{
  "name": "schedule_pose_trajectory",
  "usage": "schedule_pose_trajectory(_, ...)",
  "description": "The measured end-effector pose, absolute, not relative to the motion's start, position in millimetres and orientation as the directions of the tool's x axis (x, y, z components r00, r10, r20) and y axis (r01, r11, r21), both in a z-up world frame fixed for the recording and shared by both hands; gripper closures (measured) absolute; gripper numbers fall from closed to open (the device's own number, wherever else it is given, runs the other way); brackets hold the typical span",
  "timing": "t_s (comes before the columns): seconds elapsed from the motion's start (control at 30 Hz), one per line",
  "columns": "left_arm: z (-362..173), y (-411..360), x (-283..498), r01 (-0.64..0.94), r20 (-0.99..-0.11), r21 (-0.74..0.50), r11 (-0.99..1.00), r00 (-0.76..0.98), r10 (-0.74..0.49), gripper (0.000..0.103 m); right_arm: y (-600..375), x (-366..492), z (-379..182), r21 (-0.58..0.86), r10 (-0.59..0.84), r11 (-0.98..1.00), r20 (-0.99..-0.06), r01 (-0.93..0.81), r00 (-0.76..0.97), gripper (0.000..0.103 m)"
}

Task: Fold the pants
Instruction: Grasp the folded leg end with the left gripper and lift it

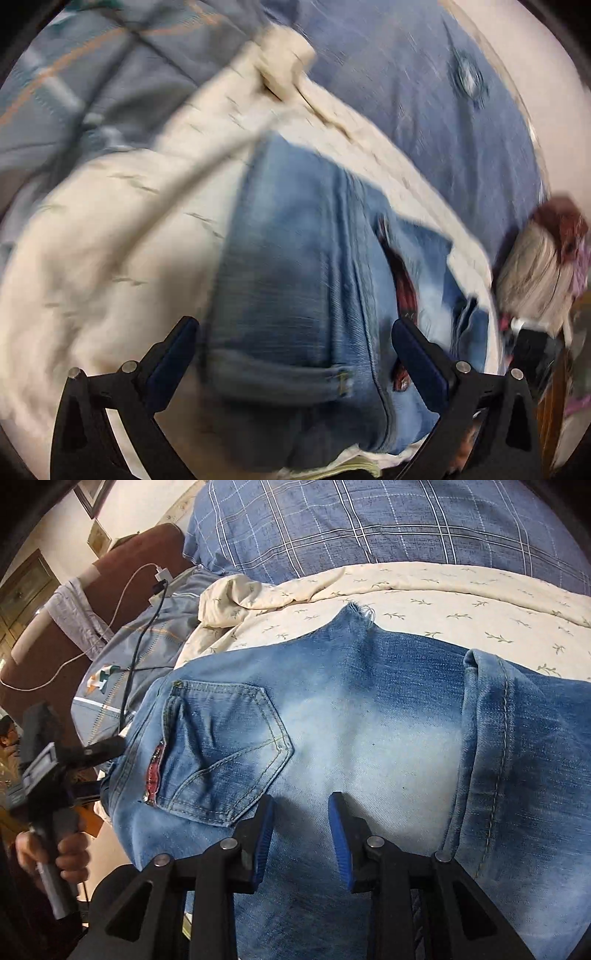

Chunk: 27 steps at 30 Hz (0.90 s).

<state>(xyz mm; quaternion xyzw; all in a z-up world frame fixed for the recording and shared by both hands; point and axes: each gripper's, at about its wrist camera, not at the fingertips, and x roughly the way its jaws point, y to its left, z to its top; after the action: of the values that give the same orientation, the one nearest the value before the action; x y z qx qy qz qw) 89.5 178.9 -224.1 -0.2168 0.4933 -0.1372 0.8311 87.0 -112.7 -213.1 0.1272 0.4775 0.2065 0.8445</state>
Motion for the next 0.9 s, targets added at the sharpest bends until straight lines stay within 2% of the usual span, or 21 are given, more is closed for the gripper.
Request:
schedule_pose_trajectory(0.03,-223.7,169.7,91.5,0.045,-0.775,-0.45,0.892,0.477,-0.415,0.0,-113.2,88.1,-213.9,0.423,0.479,0.877,-0.75,-0.227,0.457,0.07)
schedule_pose_trajectory(0.1,-223.1,163.1,93.8,0.072,-0.776,-0.433,0.898,0.477,-0.413,0.001,-117.1,88.7,-215.1,0.448,0.5,0.865,-0.737,-0.225,0.454,0.071)
schedule_pose_trajectory(0.17,-222.4,163.1,96.7,0.076,-0.767,-0.449,0.89,0.478,-0.428,0.019,-119.8,88.7,-216.2,0.47,0.518,0.854,-0.725,-0.225,0.454,0.071)
schedule_pose_trajectory(0.2,-221.5,165.3,98.2,0.079,-0.753,-0.478,0.875,0.477,-0.454,0.04,-121.4,88.3,-216.8,0.478,0.526,0.849,-0.719,-0.226,0.455,0.072)
schedule_pose_trajectory(0.23,-221.6,168.7,98.8,0.072,-0.739,-0.507,0.859,0.476,-0.476,0.056,-122.6,88.1,-217.3,0.483,0.531,0.846,-0.714,-0.227,0.456,0.073)
schedule_pose_trajectory(0.27,-219.5,170.8,98.6,0.067,-0.728,-0.521,0.851,0.485,-0.485,0.066,-123.5,88.2,-217.7,0.486,0.533,0.844,-0.712,-0.227,0.457,0.074)
schedule_pose_trajectory(0.37,-206.2,158.1,91.2,0.135,-0.733,-0.425,0.895,0.528,-0.428,0.073,-126.0,88.6,-218.5,0.5,0.543,0.837,-0.706,-0.223,0.454,0.077)
schedule_pose_trajectory(0.43,-194.7,145.1,85.2,0.172,-0.739,-0.347,0.922,0.555,-0.382,0.075,-123.5,88.1,-218.1,0.478,0.53,0.846,-0.713,-0.235,0.458,0.078)
schedule_pose_trajectory(0.5,-184.0,139.7,81.9,0.192,-0.734,-0.32,0.928,0.569,-0.371,0.076,-119.8,85.6,-217.8,0.445,0.512,0.859,-0.718,-0.255,0.471,0.079)
schedule_pose_trajectory(0.57,-170.6,132.6,78.6,0.221,-0.727,-0.294,0.93,0.58,-0.367,0.076,-114.9,84.2,-218.3,0.388,0.472,0.882,-0.739,-0.269,0.482,0.085)
schedule_pose_trajectory(0.67,-149.2,116.4,70.9,0.284,-0.714,-0.235,0.929,0.598,-0.364,0.077,-110.7,82.0,-218.4,0.346,0.447,0.893,-0.746,-0.287,0.494,0.086)
schedule_pose_trajectory(0.9,-106.0,60.2,56.4,0.441,-0.71,-0.093,0.893,0.599,-0.37,0.077,-119.7,79.7,-222.7,0.411,0.484,0.875,-0.709,-0.256,0.513,0.086)
